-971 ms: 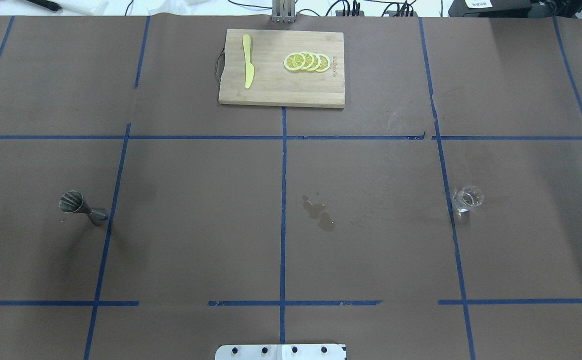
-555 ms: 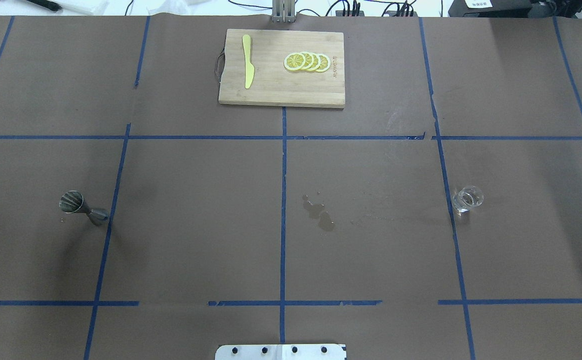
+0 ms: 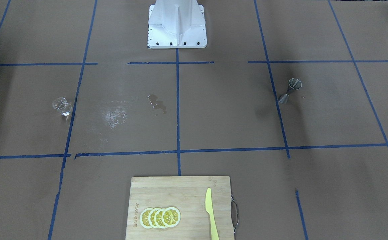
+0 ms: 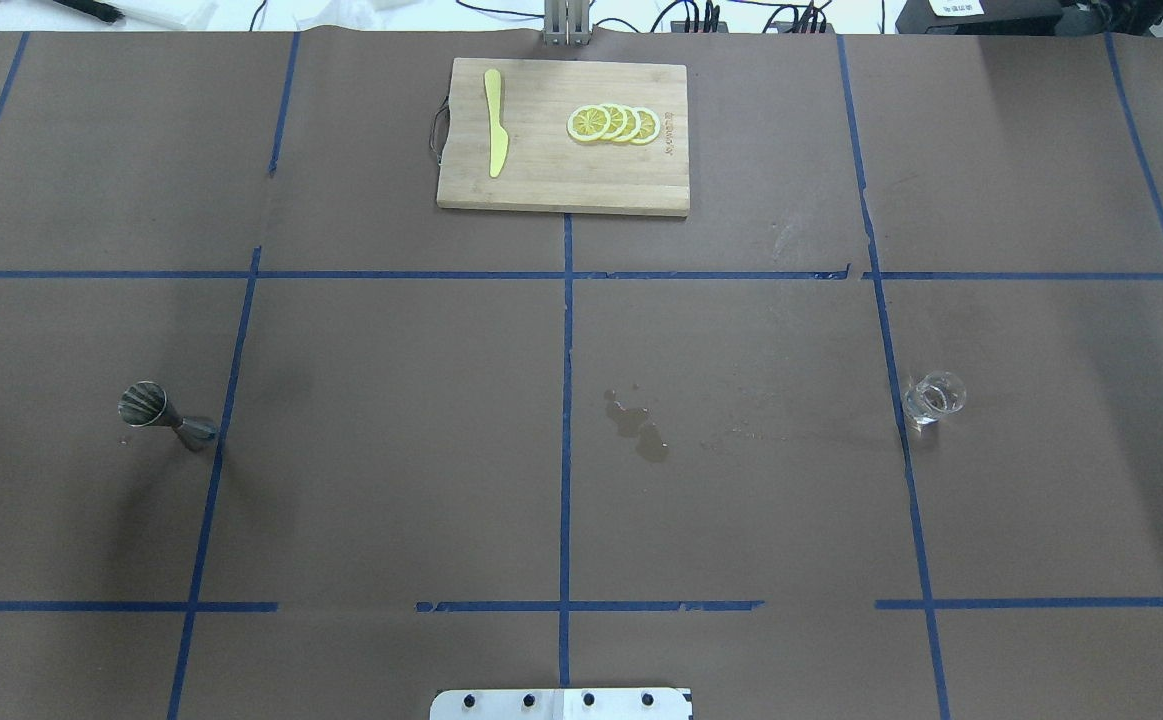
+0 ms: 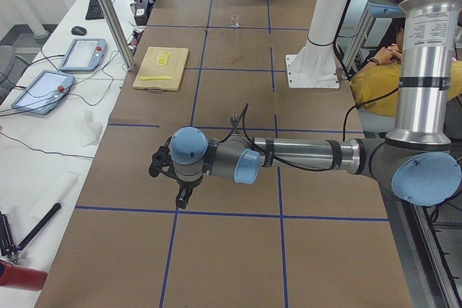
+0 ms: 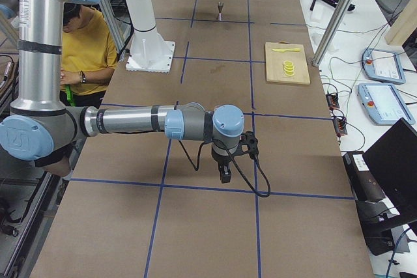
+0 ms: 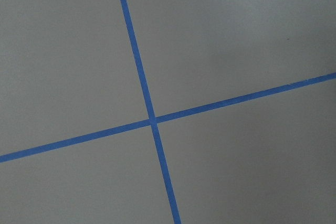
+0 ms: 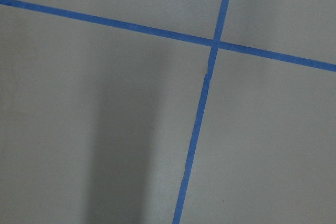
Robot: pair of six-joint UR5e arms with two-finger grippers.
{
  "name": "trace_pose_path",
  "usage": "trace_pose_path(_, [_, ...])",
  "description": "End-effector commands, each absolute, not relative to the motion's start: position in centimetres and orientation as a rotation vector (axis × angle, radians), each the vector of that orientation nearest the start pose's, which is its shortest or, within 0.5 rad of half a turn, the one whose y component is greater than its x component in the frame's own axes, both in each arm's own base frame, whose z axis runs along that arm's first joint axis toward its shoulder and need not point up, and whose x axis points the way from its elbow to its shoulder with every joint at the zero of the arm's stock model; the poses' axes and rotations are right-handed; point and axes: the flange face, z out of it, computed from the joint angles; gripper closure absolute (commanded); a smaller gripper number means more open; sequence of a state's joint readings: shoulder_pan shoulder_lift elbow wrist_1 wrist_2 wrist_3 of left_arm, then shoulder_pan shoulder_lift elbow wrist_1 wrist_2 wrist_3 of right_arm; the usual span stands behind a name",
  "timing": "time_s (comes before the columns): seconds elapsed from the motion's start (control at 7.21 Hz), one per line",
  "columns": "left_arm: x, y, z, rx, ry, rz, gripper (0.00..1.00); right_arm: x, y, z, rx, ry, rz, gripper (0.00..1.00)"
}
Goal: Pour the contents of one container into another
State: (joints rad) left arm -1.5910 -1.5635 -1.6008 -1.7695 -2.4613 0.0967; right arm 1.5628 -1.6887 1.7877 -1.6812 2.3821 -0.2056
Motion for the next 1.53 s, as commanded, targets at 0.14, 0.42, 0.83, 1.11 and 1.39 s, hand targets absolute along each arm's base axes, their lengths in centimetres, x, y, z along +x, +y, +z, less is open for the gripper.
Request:
trace_pose_path(0.14, [-6.5, -50.0, 61.3, 0.284, 0.880, 0.185, 0.00, 5.7, -44.0, 61.5, 0.070, -0.813, -0.197, 0.00])
trace_pose_path(0.42, [-3.0, -51.7, 57.6, 0.436, 0.887, 0.288, 0.00, 5.6, -43.8, 61.6, 0.067, -0.832, -0.196, 0.00])
trace_pose_path(0.83, [10.7, -51.2, 48.4, 0.565, 0.984, 0.113, 0.00, 5.5, -43.8, 61.0, 0.081, -0.844, -0.206, 0.00])
trace_pose_path(1.11, [21.3, -46.1, 38.9, 0.650, 1.044, -0.019, 0.00, 5.3, -43.9, 59.8, 0.102, -0.875, -0.210, 0.00])
trace_pose_path(1.39, [29.6, -38.7, 33.8, 0.740, 1.082, -0.235, 0.00, 5.2, -44.1, 59.4, 0.111, -0.877, -0.212, 0.00])
